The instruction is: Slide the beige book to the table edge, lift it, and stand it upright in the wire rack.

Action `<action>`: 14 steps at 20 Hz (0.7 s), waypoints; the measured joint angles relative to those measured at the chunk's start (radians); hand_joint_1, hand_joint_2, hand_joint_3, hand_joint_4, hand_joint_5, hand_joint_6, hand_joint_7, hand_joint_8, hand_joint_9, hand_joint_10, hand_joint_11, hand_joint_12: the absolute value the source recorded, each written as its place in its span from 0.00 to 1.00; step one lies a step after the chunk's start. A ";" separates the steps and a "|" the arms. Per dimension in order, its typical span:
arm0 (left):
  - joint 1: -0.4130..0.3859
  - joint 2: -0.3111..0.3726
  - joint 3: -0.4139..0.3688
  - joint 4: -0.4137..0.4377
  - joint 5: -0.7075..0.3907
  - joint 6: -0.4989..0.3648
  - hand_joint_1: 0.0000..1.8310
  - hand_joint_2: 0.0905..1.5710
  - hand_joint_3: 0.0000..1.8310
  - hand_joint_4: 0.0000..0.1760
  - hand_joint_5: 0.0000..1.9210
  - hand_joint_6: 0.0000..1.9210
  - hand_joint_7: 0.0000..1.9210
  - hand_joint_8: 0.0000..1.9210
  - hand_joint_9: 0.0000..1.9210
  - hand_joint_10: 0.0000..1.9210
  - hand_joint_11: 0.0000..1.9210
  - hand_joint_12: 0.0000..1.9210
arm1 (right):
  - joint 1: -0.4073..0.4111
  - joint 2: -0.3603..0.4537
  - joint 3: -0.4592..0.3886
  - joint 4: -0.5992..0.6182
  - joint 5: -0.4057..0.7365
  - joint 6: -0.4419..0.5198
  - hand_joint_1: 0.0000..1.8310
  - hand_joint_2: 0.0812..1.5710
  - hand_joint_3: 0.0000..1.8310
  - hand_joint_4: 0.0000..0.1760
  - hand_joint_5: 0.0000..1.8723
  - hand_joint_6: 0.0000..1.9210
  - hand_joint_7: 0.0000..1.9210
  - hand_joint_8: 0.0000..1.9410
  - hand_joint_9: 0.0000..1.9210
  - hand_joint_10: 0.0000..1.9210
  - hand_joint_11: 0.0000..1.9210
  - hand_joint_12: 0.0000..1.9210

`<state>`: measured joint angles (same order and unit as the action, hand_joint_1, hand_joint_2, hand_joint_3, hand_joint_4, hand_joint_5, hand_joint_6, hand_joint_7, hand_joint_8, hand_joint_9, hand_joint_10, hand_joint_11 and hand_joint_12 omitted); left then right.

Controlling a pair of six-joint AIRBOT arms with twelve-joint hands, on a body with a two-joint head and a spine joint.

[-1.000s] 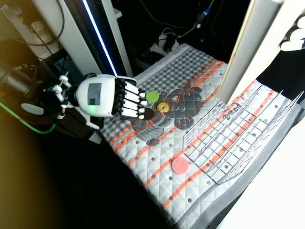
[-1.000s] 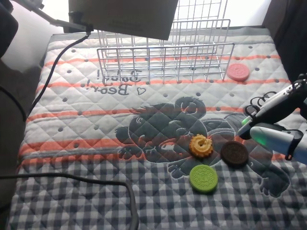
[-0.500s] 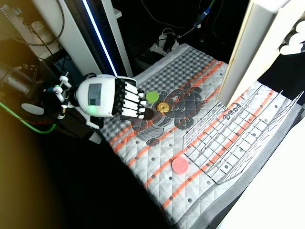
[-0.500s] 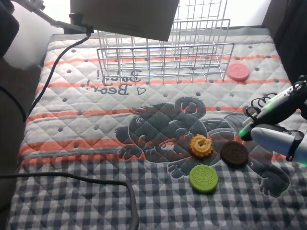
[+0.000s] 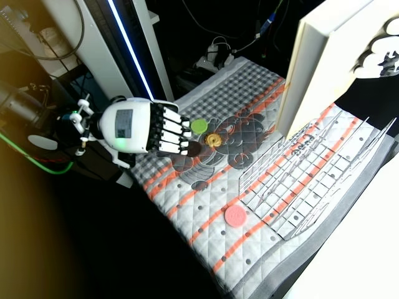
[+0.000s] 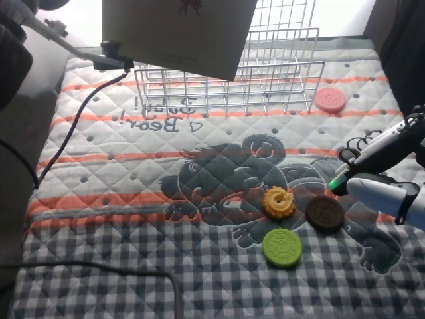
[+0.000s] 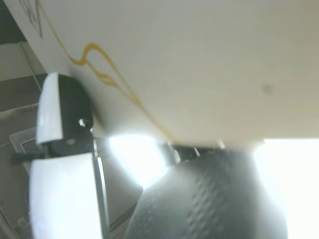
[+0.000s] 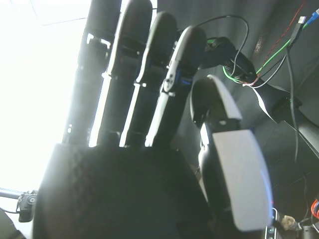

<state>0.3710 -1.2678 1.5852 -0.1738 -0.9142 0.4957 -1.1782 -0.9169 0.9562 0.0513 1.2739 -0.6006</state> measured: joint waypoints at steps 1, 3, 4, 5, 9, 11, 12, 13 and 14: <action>0.000 0.000 0.000 0.002 -0.004 0.001 0.69 0.65 0.00 0.00 0.55 0.43 0.61 0.37 0.68 0.25 0.60 0.43 | 0.000 0.000 0.000 -0.002 0.001 0.000 0.32 0.85 0.00 0.00 0.66 0.00 0.63 0.00 0.64 0.00 0.59 0.11; -0.003 0.000 0.000 0.012 -0.004 0.005 0.75 0.66 0.00 0.00 0.51 0.44 0.61 0.33 0.59 0.47 0.57 0.46 | 0.000 0.000 0.000 -0.001 0.000 0.000 0.32 0.85 0.00 0.00 0.66 0.00 0.63 0.00 0.64 0.00 0.58 0.11; -0.013 0.000 0.000 0.022 0.005 0.006 0.76 0.66 0.00 0.00 0.48 0.48 0.59 0.36 0.56 0.55 0.55 0.46 | 0.000 0.000 0.000 0.000 0.000 0.000 0.32 0.86 0.00 0.00 0.66 0.00 0.63 0.00 0.64 0.00 0.59 0.11; -0.026 0.000 0.000 0.031 0.007 0.008 0.76 0.66 0.00 0.00 0.48 0.48 0.59 0.36 0.56 0.55 0.55 0.46 | 0.000 0.000 0.000 -0.001 0.000 0.000 0.32 0.86 0.00 0.00 0.66 0.00 0.63 0.00 0.64 0.00 0.59 0.11; -0.055 0.000 0.000 0.052 -0.007 0.023 0.76 0.67 0.00 0.00 0.46 0.50 0.56 0.39 0.57 0.54 0.57 0.50 | -0.007 -0.009 0.002 0.000 -0.001 0.000 0.33 0.85 0.00 0.00 0.64 0.00 0.63 0.00 0.64 0.00 0.59 0.12; -0.054 0.000 0.000 0.052 -0.002 0.024 0.76 0.67 0.00 0.00 0.47 0.49 0.55 0.41 0.57 0.52 0.56 0.50 | -0.007 -0.010 0.003 -0.002 -0.001 0.001 0.31 0.85 0.00 0.00 0.66 0.00 0.63 0.00 0.65 0.00 0.59 0.12; -0.053 0.000 0.000 0.051 -0.003 0.024 0.77 0.64 0.00 0.00 0.51 0.42 0.63 0.28 0.64 0.45 0.59 0.49 | -0.007 -0.010 0.003 -0.001 0.001 0.001 0.32 0.85 0.00 0.00 0.66 0.00 0.63 0.00 0.65 0.00 0.59 0.12; -0.053 0.000 0.000 0.050 -0.005 0.024 0.77 0.63 0.00 0.00 0.52 0.39 0.65 0.24 0.65 0.43 0.61 0.47 | -0.007 -0.010 0.003 -0.001 0.000 0.001 0.31 0.85 0.00 0.00 0.66 0.00 0.63 0.00 0.64 0.00 0.59 0.12; -0.053 0.000 0.000 0.051 -0.005 0.024 0.77 0.63 0.00 0.00 0.52 0.39 0.65 0.24 0.65 0.43 0.61 0.47 | -0.007 -0.010 0.003 -0.002 0.000 0.001 0.31 0.85 0.00 0.00 0.66 0.00 0.63 0.00 0.64 0.00 0.59 0.12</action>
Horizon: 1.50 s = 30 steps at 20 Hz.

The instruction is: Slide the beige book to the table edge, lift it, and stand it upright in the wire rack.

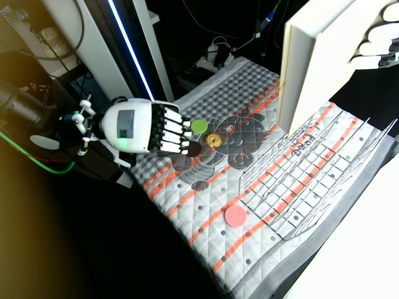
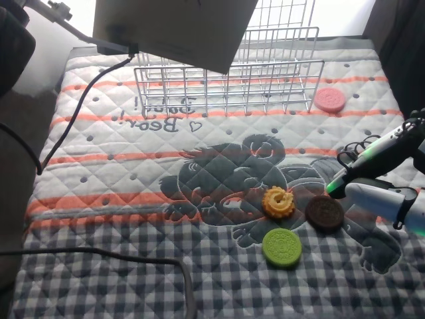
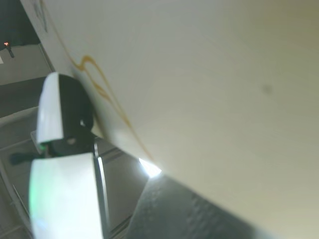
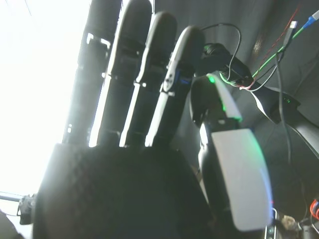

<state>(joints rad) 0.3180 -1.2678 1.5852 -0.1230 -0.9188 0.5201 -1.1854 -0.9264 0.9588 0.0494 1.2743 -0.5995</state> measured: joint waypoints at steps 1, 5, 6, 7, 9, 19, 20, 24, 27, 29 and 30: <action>0.000 0.000 0.001 0.001 -0.001 0.000 0.77 0.63 0.00 0.00 0.53 0.39 0.66 0.22 0.64 0.44 0.58 0.52 | 0.000 0.000 0.000 0.000 0.000 0.000 0.31 0.86 0.00 0.00 0.66 0.00 0.63 0.00 0.64 0.00 0.59 0.12; -0.035 0.000 0.006 0.019 0.006 0.005 0.76 0.66 0.00 0.00 0.48 0.47 0.59 0.33 0.60 0.50 0.60 0.43 | 0.000 -0.002 0.005 0.000 0.000 0.001 0.30 0.85 0.00 0.00 0.66 0.00 0.63 0.00 0.64 0.00 0.58 0.12; -0.049 0.000 0.008 0.024 -0.003 0.006 0.76 0.65 0.00 0.00 0.49 0.46 0.59 0.32 0.60 0.49 0.60 0.43 | 0.000 -0.003 0.005 0.001 0.000 0.001 0.32 0.86 0.00 0.00 0.66 0.00 0.63 0.00 0.64 0.00 0.59 0.12; -0.052 0.000 0.009 0.024 -0.006 0.007 0.76 0.65 0.00 0.00 0.49 0.45 0.59 0.33 0.60 0.49 0.60 0.42 | -0.003 -0.004 0.007 -0.001 0.001 0.003 0.34 0.86 0.00 0.00 0.65 0.00 0.63 0.00 0.64 0.00 0.59 0.13; -0.055 0.000 0.010 0.028 -0.006 0.011 0.76 0.65 0.00 0.00 0.48 0.47 0.59 0.33 0.60 0.49 0.60 0.41 | -0.003 -0.005 0.011 -0.004 0.000 0.009 0.33 0.85 0.00 0.00 0.65 0.00 0.63 0.00 0.64 0.00 0.58 0.13; -0.066 0.000 0.016 0.030 0.003 0.030 0.77 0.64 0.00 0.00 0.51 0.46 0.62 0.25 0.61 0.47 0.61 0.43 | -0.003 -0.005 0.012 -0.001 0.000 0.013 0.31 0.85 0.00 0.00 0.65 0.00 0.63 0.00 0.64 0.00 0.58 0.14; -0.064 0.000 0.015 0.030 -0.001 0.034 0.77 0.64 0.00 0.00 0.51 0.46 0.62 0.25 0.61 0.47 0.61 0.43 | -0.003 -0.005 0.012 -0.001 0.000 0.013 0.31 0.85 0.00 0.00 0.65 0.00 0.63 0.00 0.64 0.00 0.58 0.14; -0.040 -0.001 0.008 0.029 -0.061 0.042 0.77 0.65 0.00 0.00 0.50 0.47 0.63 0.23 0.61 0.50 0.61 0.49 | -0.003 -0.007 0.012 0.001 0.000 0.017 0.31 0.85 0.00 0.00 0.65 0.00 0.63 0.00 0.65 0.00 0.58 0.14; -0.010 -0.001 -0.012 0.016 -0.127 0.048 0.77 0.64 0.00 0.00 0.51 0.46 0.65 0.19 0.61 0.49 0.61 0.49 | -0.004 -0.013 0.012 -0.005 0.005 0.019 0.33 0.85 0.00 0.00 0.65 0.00 0.63 0.00 0.65 0.00 0.58 0.14; 0.012 0.001 -0.032 0.001 -0.170 0.068 0.77 0.64 0.00 0.00 0.52 0.42 0.65 0.22 0.62 0.47 0.62 0.51 | -0.004 -0.013 0.012 -0.002 0.007 0.019 0.33 0.84 0.00 0.00 0.64 0.00 0.63 0.00 0.65 0.00 0.58 0.14; 0.016 0.003 -0.041 -0.001 -0.182 0.080 0.77 0.64 0.00 0.00 0.52 0.41 0.63 0.26 0.61 0.49 0.62 0.52 | -0.004 -0.014 0.012 0.000 0.007 0.019 0.31 0.84 0.00 0.00 0.64 0.00 0.63 0.00 0.65 0.00 0.58 0.14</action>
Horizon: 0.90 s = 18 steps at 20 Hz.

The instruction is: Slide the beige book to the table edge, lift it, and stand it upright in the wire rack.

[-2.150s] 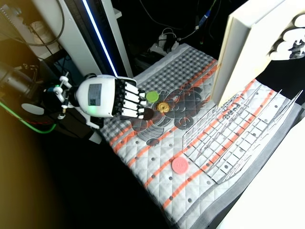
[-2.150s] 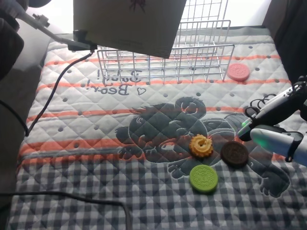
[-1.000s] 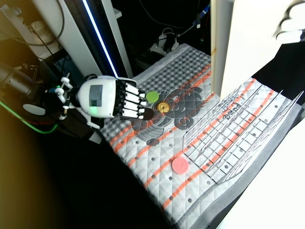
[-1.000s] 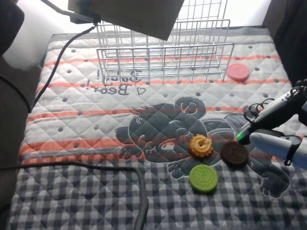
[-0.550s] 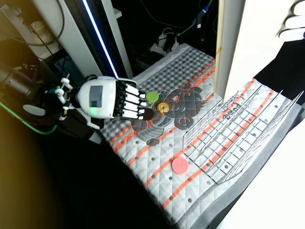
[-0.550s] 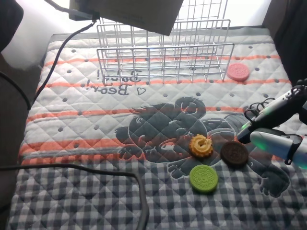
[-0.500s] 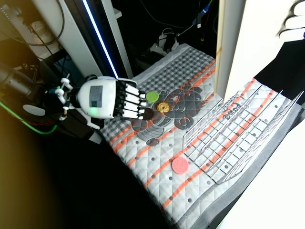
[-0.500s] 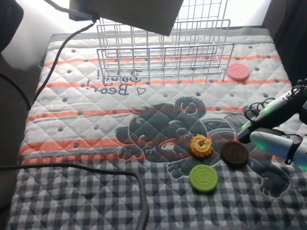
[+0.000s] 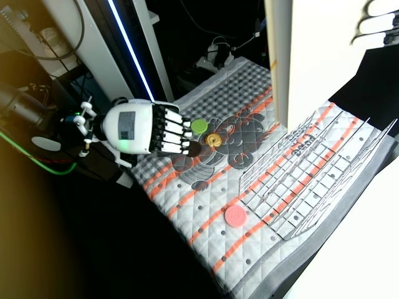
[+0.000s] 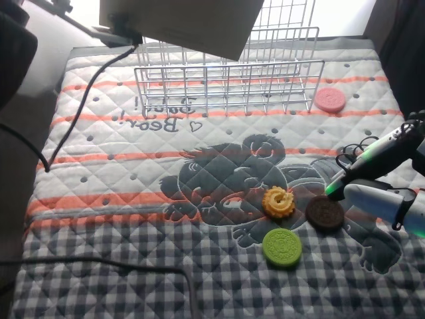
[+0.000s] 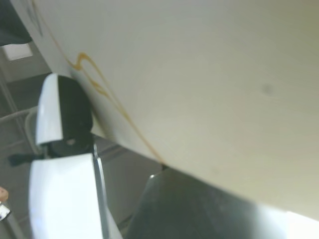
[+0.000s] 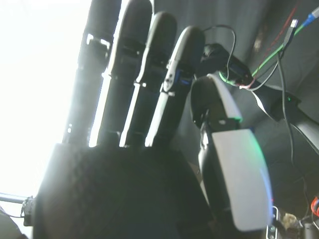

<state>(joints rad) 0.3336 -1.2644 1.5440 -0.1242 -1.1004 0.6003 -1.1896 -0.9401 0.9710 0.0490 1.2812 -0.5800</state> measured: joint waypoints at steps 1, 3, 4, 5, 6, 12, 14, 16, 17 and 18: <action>0.002 0.002 -0.008 0.002 -0.014 0.014 0.77 0.64 0.00 0.00 0.52 0.40 0.63 0.27 0.60 0.52 0.62 0.52 | 0.000 -0.002 0.000 0.001 0.000 0.000 0.30 0.84 0.00 0.00 0.66 0.00 0.63 0.00 0.64 0.00 0.58 0.14; 0.002 0.010 -0.024 0.000 -0.050 0.028 0.77 0.64 0.00 0.00 0.52 0.41 0.64 0.23 0.60 0.51 0.62 0.48 | -0.006 -0.003 0.000 -0.001 0.002 0.000 0.30 0.84 0.00 0.00 0.66 0.00 0.63 0.00 0.65 0.00 0.58 0.14; 0.006 0.016 -0.027 -0.004 -0.074 0.031 0.77 0.64 0.00 0.00 0.52 0.39 0.64 0.23 0.60 0.51 0.62 0.48 | -0.006 -0.004 0.000 0.000 0.001 0.000 0.31 0.84 0.00 0.00 0.66 0.00 0.63 0.00 0.65 0.00 0.58 0.14; 0.008 0.023 -0.037 -0.016 -0.086 0.040 0.77 0.64 0.00 0.00 0.53 0.37 0.63 0.27 0.60 0.52 0.62 0.48 | -0.006 -0.006 0.002 0.000 0.003 0.001 0.31 0.84 0.00 0.00 0.65 0.00 0.63 0.00 0.65 0.00 0.58 0.15; 0.011 0.025 -0.037 -0.019 -0.097 0.054 0.77 0.64 0.00 0.00 0.53 0.37 0.62 0.29 0.59 0.53 0.63 0.49 | -0.006 -0.007 0.002 0.003 0.003 0.000 0.31 0.84 0.00 0.00 0.66 0.00 0.63 0.00 0.65 0.00 0.58 0.15; 0.018 0.028 -0.045 -0.056 -0.114 0.074 0.77 0.63 0.00 0.00 0.54 0.37 0.68 0.15 0.61 0.51 0.63 0.49 | -0.006 -0.008 0.006 0.000 0.004 0.002 0.27 0.85 0.00 0.00 0.65 0.00 0.63 0.00 0.64 0.00 0.57 0.16; 0.023 0.028 -0.050 -0.066 -0.130 0.080 0.77 0.64 0.00 0.00 0.54 0.35 0.65 0.22 0.60 0.52 0.64 0.49 | -0.006 -0.013 0.006 0.004 0.005 0.003 0.31 0.85 0.00 0.00 0.65 0.00 0.63 0.00 0.64 0.00 0.57 0.16; 0.047 0.029 -0.061 -0.105 -0.144 0.105 0.77 0.64 0.00 0.00 0.55 0.34 0.64 0.25 0.61 0.50 0.63 0.47 | -0.006 -0.014 0.006 -0.001 0.005 0.003 0.28 0.85 0.00 0.00 0.66 0.00 0.63 0.00 0.64 0.00 0.56 0.16; 0.058 0.029 -0.064 -0.125 -0.143 0.116 0.77 0.64 0.00 0.00 0.54 0.35 0.63 0.28 0.60 0.52 0.63 0.47 | -0.006 -0.014 0.006 0.000 0.005 0.004 0.28 0.85 0.00 0.00 0.66 0.00 0.63 0.00 0.64 0.00 0.57 0.17; 0.071 0.030 -0.069 -0.156 -0.147 0.129 0.81 0.63 0.00 0.00 0.57 0.27 0.65 0.21 0.62 0.44 0.51 0.70 | -0.006 -0.014 0.007 0.001 0.006 0.004 0.28 0.85 0.00 0.00 0.66 0.00 0.63 0.00 0.64 0.00 0.56 0.16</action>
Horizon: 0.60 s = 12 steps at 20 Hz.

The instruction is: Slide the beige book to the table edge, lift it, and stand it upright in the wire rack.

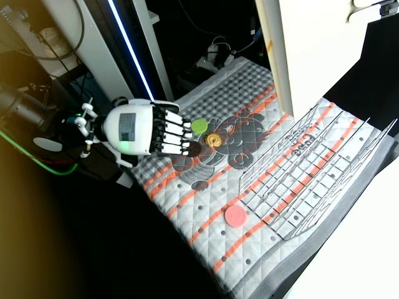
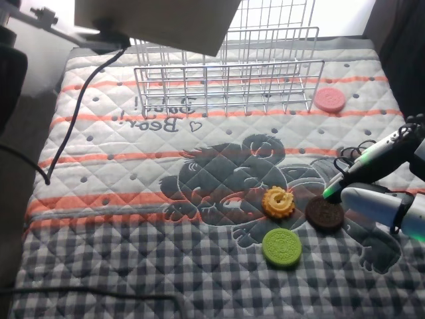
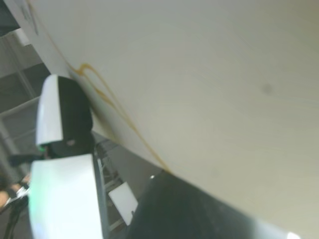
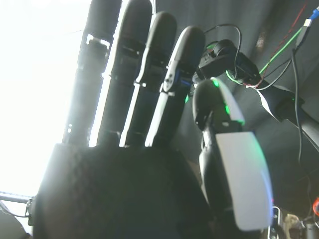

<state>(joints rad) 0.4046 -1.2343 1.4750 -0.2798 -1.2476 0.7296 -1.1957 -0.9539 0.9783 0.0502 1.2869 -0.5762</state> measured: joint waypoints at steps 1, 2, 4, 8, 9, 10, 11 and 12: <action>0.012 0.002 -0.003 -0.021 -0.009 0.000 0.82 0.63 0.00 0.00 0.59 0.21 0.63 0.27 0.60 0.44 0.47 0.76 | 0.000 0.000 0.000 0.002 0.000 0.000 0.28 0.85 0.00 0.00 0.65 0.00 0.63 0.00 0.64 0.00 0.56 0.16; 0.021 0.003 -0.003 -0.031 -0.016 0.001 0.82 0.63 0.00 0.00 0.59 0.23 0.64 0.25 0.60 0.44 0.45 0.77 | 0.000 0.000 0.000 0.002 0.001 0.000 0.28 0.85 0.00 0.00 0.66 0.00 0.63 0.00 0.64 0.00 0.56 0.16; 0.039 0.004 -0.005 -0.073 -0.040 0.004 0.82 0.64 0.00 0.00 0.60 0.25 0.64 0.26 0.58 0.46 0.44 0.77 | 0.000 -0.002 0.002 0.002 0.002 0.000 0.26 0.85 0.00 0.00 0.66 0.00 0.63 0.00 0.64 0.00 0.56 0.17; 0.053 0.004 -0.006 -0.121 -0.078 0.003 0.77 0.64 0.00 0.00 0.58 0.29 0.62 0.31 0.58 0.52 0.56 0.58 | 0.000 -0.008 0.007 0.001 0.002 0.003 0.27 0.85 0.00 0.00 0.67 0.00 0.63 0.00 0.64 0.00 0.56 0.17; 0.059 0.004 -0.006 -0.121 -0.087 0.003 0.77 0.64 0.00 0.00 0.56 0.31 0.61 0.32 0.58 0.54 0.59 0.57 | 0.000 -0.008 0.007 0.002 0.002 0.003 0.28 0.85 0.00 0.00 0.66 0.00 0.63 0.00 0.64 0.00 0.55 0.18; 0.062 0.004 -0.006 -0.121 -0.091 0.002 0.77 0.64 0.00 0.00 0.56 0.34 0.61 0.33 0.58 0.53 0.61 0.56 | 0.000 -0.008 0.007 0.002 0.002 0.003 0.28 0.85 0.00 0.00 0.66 0.00 0.63 0.00 0.65 0.00 0.55 0.18; 0.072 0.004 -0.007 -0.123 -0.089 0.003 0.77 0.64 0.00 0.00 0.54 0.38 0.62 0.31 0.59 0.51 0.61 0.55 | 0.000 -0.012 0.009 0.002 0.002 0.004 0.28 0.85 0.00 0.00 0.66 0.00 0.63 0.00 0.65 0.00 0.55 0.18; 0.075 0.002 -0.007 -0.125 -0.089 0.003 0.71 0.64 0.00 0.00 0.55 0.43 0.65 0.29 0.67 0.31 0.62 0.52 | 0.000 -0.014 0.009 0.003 0.002 0.005 0.29 0.84 0.00 0.00 0.66 0.00 0.63 0.00 0.65 0.00 0.56 0.19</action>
<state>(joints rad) 0.4797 -1.2320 1.4677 -0.4049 -1.3369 0.7322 -1.1957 -0.9676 0.9874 0.0528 1.2892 -0.5713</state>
